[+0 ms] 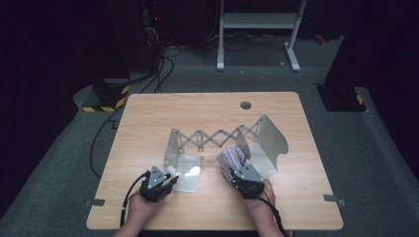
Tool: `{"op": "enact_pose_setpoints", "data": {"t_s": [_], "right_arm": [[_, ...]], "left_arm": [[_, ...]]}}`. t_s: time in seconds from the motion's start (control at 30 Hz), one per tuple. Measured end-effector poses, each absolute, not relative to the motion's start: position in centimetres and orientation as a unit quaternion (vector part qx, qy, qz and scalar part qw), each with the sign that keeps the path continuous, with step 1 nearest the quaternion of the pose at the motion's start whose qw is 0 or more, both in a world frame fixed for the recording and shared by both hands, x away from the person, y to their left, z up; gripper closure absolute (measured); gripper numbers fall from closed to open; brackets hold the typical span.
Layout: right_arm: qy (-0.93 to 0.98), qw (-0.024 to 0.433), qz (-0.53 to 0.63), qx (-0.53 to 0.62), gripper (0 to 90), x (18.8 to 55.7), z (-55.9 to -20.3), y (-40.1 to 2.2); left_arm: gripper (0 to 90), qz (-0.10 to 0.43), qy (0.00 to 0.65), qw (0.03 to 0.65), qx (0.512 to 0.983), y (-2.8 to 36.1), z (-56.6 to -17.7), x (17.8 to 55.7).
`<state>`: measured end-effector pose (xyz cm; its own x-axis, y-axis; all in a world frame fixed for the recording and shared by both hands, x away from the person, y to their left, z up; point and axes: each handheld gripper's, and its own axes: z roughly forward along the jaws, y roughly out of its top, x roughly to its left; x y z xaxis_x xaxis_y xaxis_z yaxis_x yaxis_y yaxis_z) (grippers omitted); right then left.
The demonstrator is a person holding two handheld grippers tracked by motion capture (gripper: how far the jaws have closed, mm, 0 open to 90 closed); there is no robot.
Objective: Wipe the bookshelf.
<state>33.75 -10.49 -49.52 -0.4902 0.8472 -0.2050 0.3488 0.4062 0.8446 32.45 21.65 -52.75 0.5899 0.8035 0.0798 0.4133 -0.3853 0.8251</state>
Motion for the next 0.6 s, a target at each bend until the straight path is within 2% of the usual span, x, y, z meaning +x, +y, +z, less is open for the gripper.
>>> {"op": "enact_pose_setpoints", "data": {"t_s": [0.6], "right_arm": [[0.73,0.354,0.357,0.463,66.5,35.8,-49.7,-16.6]], "left_arm": [[66.4,0.234,0.324,0.397,0.826,16.6,-52.4,32.9]]}}
